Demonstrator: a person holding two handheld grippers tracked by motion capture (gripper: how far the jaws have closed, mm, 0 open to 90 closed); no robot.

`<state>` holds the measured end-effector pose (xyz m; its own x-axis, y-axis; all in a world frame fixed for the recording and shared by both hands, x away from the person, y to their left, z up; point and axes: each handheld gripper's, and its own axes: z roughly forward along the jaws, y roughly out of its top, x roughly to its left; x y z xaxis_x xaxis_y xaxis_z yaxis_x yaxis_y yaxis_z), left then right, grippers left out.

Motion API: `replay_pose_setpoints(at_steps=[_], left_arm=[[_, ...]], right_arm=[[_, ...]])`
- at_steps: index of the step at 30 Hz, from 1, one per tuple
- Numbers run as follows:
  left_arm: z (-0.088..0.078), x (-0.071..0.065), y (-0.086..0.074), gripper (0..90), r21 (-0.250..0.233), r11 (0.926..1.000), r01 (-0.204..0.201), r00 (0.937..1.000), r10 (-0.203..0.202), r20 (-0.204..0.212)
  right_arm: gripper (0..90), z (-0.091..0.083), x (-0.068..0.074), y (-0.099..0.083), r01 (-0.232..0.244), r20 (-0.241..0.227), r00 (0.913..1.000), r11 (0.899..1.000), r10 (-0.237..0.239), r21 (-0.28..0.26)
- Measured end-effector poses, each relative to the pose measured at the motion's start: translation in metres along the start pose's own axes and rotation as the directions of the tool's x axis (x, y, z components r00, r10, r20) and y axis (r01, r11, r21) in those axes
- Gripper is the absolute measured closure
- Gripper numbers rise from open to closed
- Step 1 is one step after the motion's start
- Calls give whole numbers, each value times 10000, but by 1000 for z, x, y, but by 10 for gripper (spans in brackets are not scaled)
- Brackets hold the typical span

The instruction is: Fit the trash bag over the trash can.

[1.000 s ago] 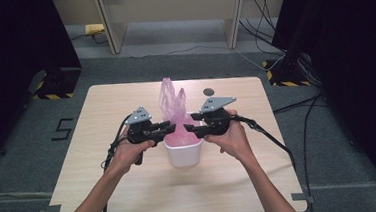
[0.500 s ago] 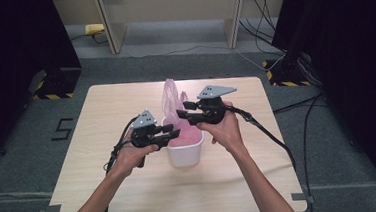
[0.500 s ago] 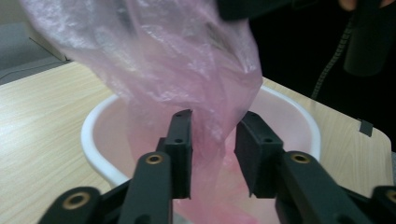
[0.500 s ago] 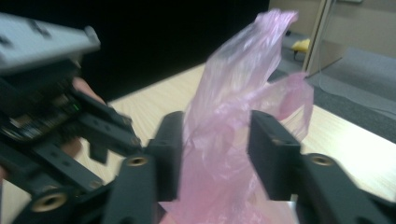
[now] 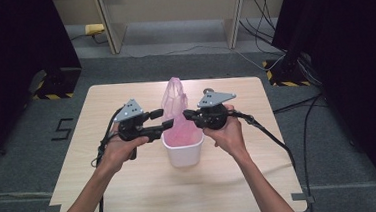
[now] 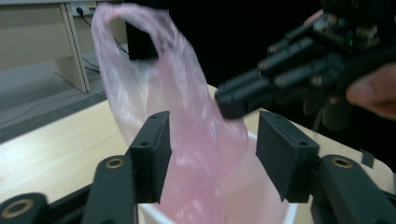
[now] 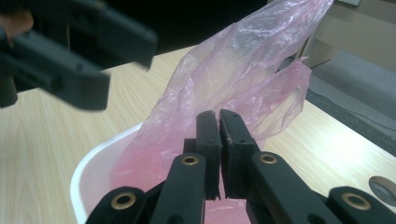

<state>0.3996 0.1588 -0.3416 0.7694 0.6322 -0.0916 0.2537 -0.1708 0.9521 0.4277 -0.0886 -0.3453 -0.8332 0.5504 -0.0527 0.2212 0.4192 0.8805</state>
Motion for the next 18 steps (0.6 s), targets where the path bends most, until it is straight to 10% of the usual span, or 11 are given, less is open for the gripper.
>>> replay_pose_setpoints(at_steps=[11,18], left_arm=[[36,-2,23,394,409,9976,-560,9924,601,-1072],[30,2,14,808,681,9945,-800,9939,848,-711]], right_arm=[[886,1,10,-5,426,-195,9989,9991,-425,41],[887,-2,12,-7,693,-38,9976,9975,-692,164]])
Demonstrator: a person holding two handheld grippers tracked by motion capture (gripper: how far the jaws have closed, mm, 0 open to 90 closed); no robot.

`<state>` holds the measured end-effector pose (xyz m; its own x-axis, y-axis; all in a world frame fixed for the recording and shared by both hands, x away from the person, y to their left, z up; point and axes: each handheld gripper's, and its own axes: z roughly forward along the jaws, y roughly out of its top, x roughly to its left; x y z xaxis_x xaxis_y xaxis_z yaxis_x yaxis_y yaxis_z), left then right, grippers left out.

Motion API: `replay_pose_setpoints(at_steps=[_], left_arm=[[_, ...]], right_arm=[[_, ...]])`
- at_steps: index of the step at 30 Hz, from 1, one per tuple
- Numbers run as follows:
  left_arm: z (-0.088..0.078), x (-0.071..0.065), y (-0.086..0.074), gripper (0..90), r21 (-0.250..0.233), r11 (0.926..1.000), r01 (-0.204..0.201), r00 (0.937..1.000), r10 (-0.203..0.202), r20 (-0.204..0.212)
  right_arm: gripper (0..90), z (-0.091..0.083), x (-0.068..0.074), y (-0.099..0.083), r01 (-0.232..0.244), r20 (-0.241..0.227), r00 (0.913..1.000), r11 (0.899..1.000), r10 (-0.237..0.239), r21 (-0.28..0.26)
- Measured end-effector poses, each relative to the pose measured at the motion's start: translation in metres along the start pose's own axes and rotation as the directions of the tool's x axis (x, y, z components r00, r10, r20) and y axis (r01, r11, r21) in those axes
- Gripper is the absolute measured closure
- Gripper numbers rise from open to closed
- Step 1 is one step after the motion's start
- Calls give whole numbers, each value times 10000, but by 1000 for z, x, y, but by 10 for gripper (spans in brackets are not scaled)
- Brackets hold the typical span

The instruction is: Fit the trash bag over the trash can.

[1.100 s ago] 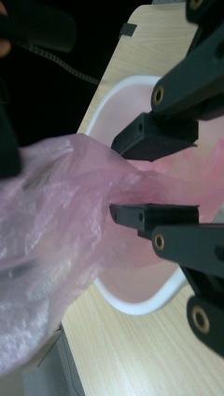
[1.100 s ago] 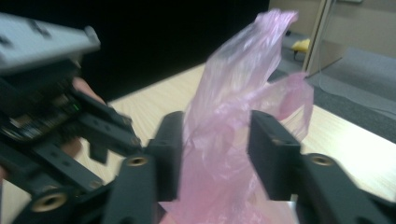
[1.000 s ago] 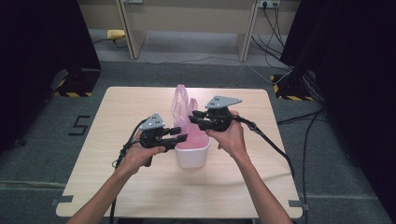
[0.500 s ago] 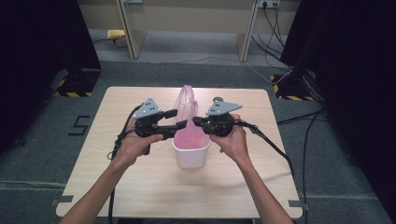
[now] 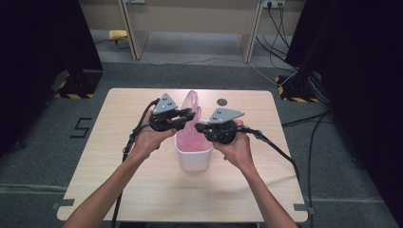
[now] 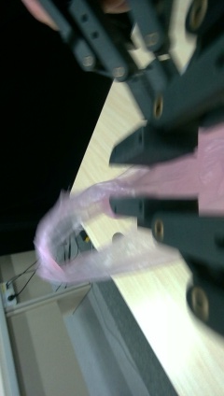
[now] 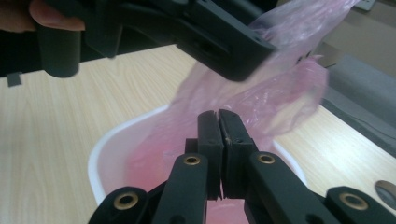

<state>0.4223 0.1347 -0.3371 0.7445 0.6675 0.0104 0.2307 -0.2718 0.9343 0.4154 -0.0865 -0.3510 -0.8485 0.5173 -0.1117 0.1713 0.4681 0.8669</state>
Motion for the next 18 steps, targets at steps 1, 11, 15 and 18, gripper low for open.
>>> replay_pose_setpoints(at_steps=[1,11,15,18], left_arm=[[-3,1,-2,830,-65,10000,50,10000,-49,51],[-48,9,-40,864,-254,9983,522,9923,-489,1136],[-51,9,-51,864,-237,9982,543,9906,-509,1271],[-53,7,-57,864,-257,9982,550,9882,-507,1448]], right_arm=[[886,-4,-1,0,92,195,9998,10000,-91,-15],[892,-30,-19,-17,-201,1202,9926,9998,188,94],[892,-34,-22,-27,-631,1107,9918,9980,633,-57],[895,-38,-21,-29,-607,1206,9908,9981,619,-141]])
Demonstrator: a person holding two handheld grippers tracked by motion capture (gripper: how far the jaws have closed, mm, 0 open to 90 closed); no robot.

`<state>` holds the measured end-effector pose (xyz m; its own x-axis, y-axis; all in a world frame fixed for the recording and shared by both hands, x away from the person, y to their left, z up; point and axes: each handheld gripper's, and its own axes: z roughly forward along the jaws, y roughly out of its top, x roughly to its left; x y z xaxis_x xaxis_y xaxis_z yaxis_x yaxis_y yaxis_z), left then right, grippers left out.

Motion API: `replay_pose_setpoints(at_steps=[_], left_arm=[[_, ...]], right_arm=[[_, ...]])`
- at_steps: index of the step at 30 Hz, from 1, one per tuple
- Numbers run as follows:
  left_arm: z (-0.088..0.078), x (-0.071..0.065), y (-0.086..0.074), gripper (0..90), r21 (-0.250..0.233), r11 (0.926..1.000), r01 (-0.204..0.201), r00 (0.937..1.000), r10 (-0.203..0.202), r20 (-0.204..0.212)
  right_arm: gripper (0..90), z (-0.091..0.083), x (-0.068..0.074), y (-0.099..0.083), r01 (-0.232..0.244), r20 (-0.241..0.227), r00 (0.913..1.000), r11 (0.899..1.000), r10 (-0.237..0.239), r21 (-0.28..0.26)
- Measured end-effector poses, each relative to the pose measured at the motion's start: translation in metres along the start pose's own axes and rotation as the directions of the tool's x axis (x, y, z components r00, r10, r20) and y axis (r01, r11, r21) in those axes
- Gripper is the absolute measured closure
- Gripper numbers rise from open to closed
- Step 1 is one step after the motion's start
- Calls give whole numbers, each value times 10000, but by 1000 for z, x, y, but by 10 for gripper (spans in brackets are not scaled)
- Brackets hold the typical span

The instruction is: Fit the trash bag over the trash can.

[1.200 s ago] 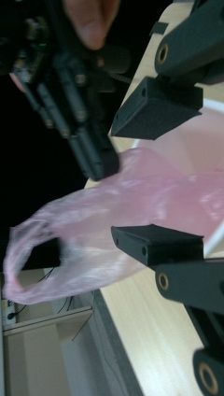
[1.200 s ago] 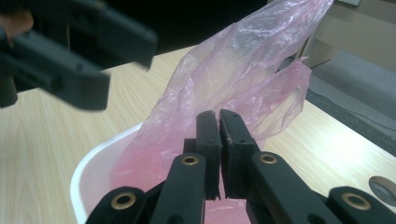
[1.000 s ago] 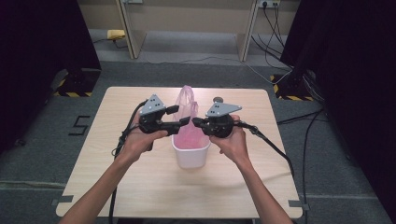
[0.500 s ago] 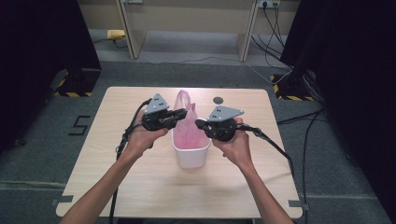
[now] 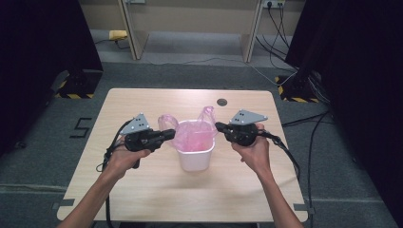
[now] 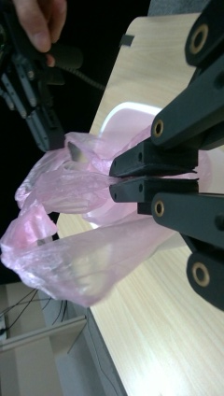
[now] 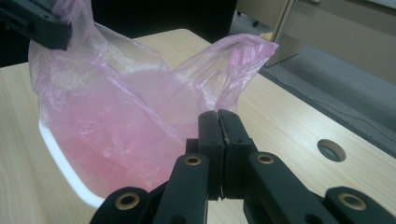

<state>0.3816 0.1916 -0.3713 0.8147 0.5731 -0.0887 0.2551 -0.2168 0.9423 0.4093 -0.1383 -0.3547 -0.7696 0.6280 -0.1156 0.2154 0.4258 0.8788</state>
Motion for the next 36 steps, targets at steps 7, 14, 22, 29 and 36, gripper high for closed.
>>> replay_pose_setpoints(at_steps=[7,14,22,29,36], left_arm=[[-11,-11,-12,862,29,10000,-46,9941,43,1082],[-14,-11,-34,867,548,9985,-22,9856,-71,1689],[-5,-4,-51,868,1099,9939,-6,9872,-169,1584],[2,9,-59,874,1320,9912,72,9952,-200,955],[3,15,-62,844,1246,9913,433,9962,-523,697]], right_arm=[[896,-16,8,-7,-135,-281,9995,9999,135,0],[896,-20,18,-31,-326,-560,9978,9989,344,325],[899,-17,28,-48,-333,-530,9979,9975,367,624],[899,-9,25,-59,-499,-375,9979,9951,533,854],[875,-3,25,-65,-794,-342,9960,9941,821,735]])
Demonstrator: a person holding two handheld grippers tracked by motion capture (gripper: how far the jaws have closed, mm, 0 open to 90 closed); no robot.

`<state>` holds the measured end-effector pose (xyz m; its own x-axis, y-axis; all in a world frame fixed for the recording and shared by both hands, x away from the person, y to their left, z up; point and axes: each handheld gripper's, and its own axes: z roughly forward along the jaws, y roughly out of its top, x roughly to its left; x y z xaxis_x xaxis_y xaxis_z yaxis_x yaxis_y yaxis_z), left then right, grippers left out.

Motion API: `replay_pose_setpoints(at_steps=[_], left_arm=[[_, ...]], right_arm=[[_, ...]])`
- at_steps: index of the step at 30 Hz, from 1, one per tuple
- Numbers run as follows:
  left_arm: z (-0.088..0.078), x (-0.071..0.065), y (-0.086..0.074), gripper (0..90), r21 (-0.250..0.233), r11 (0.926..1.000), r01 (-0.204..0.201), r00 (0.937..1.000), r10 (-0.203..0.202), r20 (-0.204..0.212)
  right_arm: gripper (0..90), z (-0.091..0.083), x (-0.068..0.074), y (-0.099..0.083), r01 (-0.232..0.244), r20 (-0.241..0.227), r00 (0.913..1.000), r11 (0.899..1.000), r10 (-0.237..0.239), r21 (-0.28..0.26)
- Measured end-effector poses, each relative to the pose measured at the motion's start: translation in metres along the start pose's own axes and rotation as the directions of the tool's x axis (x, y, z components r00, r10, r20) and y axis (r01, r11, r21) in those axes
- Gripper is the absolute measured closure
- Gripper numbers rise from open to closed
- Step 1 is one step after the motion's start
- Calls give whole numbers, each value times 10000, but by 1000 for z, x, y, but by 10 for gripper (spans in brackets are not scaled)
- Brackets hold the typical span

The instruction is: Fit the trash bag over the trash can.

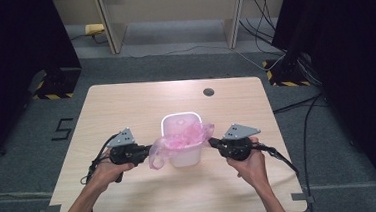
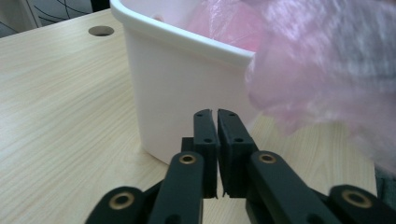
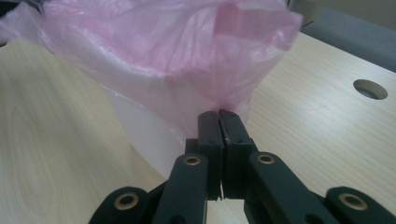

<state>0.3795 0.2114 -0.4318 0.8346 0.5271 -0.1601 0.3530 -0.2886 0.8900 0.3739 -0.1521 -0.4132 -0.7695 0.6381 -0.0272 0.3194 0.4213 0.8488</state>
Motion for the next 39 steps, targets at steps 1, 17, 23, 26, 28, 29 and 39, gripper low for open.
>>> replay_pose_setpoints(at_steps=[1,17,23,26,28,29,39], left_arm=[[-3,0,1,820,-110,9999,99,9999,-99,-42],[-47,-24,34,460,-1372,9804,1413,9890,-1459,-235],[-39,-34,43,358,-1516,9807,1236,9919,-1269,-116],[-27,-35,38,367,-701,9920,1054,9922,-1096,-593],[-18,-33,30,408,-176,9946,1023,9920,-1033,-729],[-16,-32,27,408,-17,9942,1076,9916,-1074,-724],[-7,-14,15,816,381,9989,289,9884,-229,-1504]], right_arm=[[861,-1,0,0,-32,16,10000,10000,32,-66],[822,-8,3,7,-100,38,9999,9990,102,-429],[819,-10,4,8,-99,23,9999,9986,100,-522],[819,-10,5,8,-103,17,9999,9985,104,-538],[819,-11,5,7,-105,42,9999,9982,107,-594],[819,-11,5,7,-76,27,10000,9983,78,-585],[869,-5,5,4,0,12,10000,9993,0,-375]])
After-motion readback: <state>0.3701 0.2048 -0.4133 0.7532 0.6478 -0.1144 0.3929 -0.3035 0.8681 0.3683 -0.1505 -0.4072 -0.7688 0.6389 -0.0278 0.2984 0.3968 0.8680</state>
